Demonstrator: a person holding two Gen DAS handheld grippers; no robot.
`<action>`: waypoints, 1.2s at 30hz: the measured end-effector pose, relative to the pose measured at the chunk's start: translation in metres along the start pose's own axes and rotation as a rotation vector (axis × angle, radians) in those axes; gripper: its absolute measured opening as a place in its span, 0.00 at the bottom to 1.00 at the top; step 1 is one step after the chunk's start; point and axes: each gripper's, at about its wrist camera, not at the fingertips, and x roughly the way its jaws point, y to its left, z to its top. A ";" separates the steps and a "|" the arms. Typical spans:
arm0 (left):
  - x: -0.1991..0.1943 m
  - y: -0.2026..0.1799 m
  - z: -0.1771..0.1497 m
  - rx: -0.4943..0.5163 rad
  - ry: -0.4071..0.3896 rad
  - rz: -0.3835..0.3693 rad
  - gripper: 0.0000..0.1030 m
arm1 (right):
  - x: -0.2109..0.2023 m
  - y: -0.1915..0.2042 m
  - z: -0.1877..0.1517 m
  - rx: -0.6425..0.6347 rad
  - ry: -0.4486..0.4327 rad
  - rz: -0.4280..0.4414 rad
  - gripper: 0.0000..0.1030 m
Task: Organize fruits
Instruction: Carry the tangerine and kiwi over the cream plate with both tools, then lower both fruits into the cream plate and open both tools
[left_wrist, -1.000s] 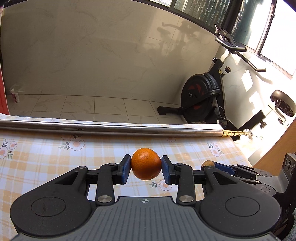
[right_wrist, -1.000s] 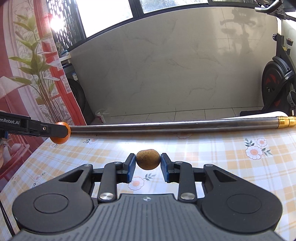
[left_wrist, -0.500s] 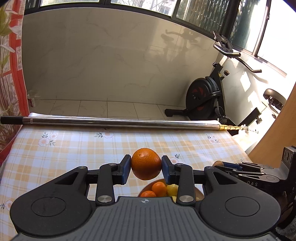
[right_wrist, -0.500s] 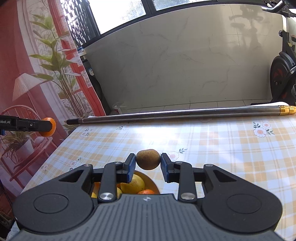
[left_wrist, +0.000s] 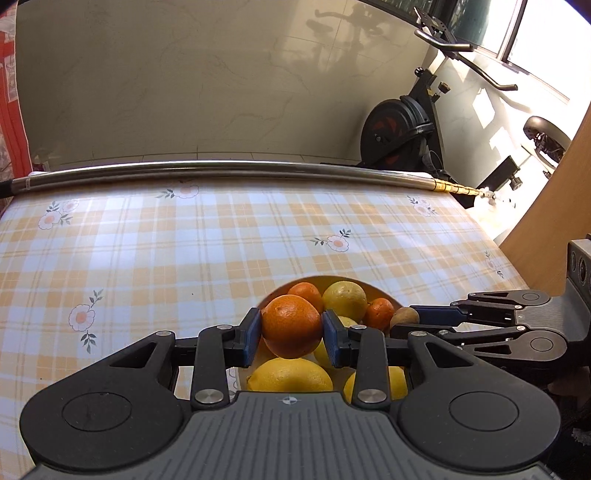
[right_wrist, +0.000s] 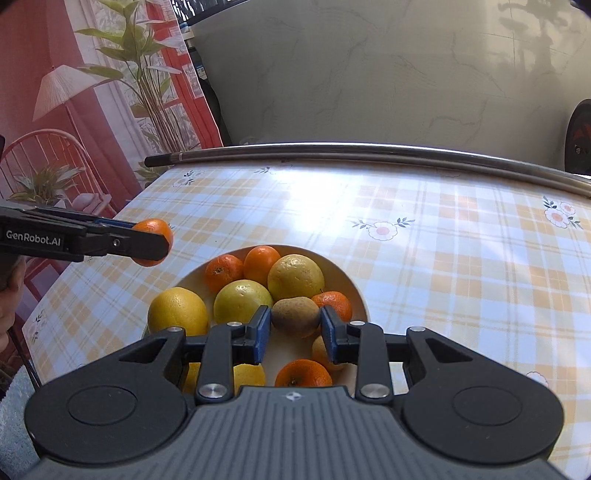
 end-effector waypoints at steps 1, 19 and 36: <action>0.007 0.002 -0.003 -0.020 0.014 -0.006 0.37 | 0.002 0.000 -0.001 -0.003 0.005 0.003 0.31; 0.032 0.000 -0.009 -0.038 0.022 -0.026 0.37 | 0.013 -0.004 -0.001 0.012 0.032 0.018 0.31; -0.054 -0.016 -0.010 -0.018 -0.137 0.119 0.85 | -0.026 -0.004 0.006 0.077 -0.074 -0.035 0.37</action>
